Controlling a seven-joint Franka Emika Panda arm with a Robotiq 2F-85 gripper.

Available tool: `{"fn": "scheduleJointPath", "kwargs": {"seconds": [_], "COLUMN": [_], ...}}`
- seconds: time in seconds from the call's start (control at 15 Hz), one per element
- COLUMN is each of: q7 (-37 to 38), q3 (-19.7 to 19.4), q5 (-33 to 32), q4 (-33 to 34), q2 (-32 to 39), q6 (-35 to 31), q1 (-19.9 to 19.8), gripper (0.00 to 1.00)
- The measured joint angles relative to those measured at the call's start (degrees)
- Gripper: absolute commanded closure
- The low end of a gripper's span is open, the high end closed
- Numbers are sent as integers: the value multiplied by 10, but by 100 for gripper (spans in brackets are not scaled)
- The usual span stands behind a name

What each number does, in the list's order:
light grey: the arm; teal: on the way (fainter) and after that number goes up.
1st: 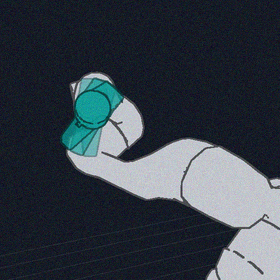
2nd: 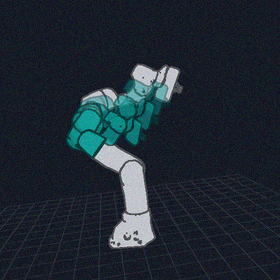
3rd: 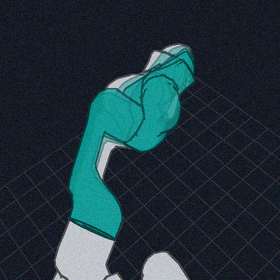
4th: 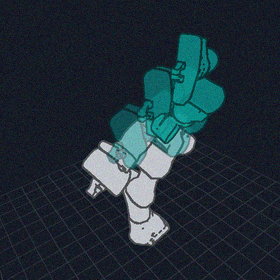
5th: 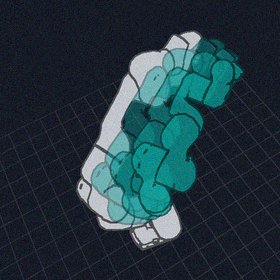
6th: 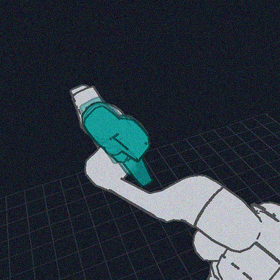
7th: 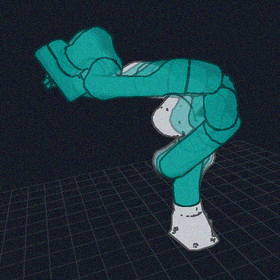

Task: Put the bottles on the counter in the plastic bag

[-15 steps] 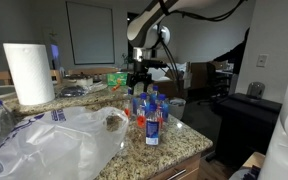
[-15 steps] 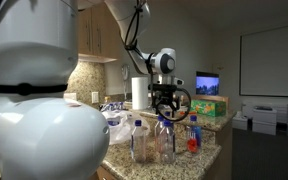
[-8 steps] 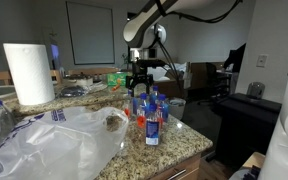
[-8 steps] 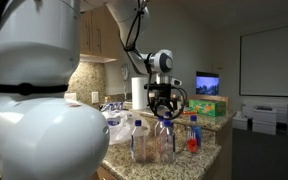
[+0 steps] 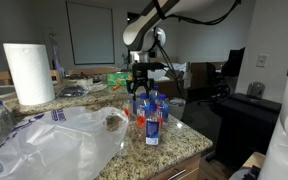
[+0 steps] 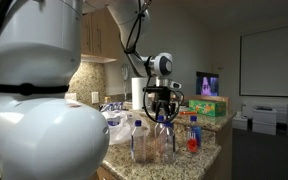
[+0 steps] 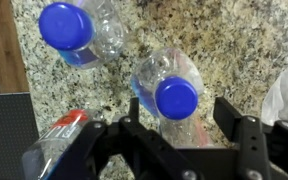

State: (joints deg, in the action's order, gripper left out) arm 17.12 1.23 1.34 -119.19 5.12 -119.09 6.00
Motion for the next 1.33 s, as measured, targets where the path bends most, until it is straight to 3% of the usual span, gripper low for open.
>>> {"fn": "scheduleJointPath", "kwargs": {"seconds": [0.47, 0.6, 0.67, 0.8, 1.33], "q7": [2, 8, 14, 26, 87], "q3": [0, 0, 0, -1, 4], "q5": [1, 0, -3, -7, -32], "q4": [6, 6, 6, 6, -28], "q2": [6, 3, 1, -4, -61], "q6": [1, 5, 6, 6, -34], "q1": [0, 0, 0, 0, 0], "gripper": [98, 100, 69, 72, 23]}}
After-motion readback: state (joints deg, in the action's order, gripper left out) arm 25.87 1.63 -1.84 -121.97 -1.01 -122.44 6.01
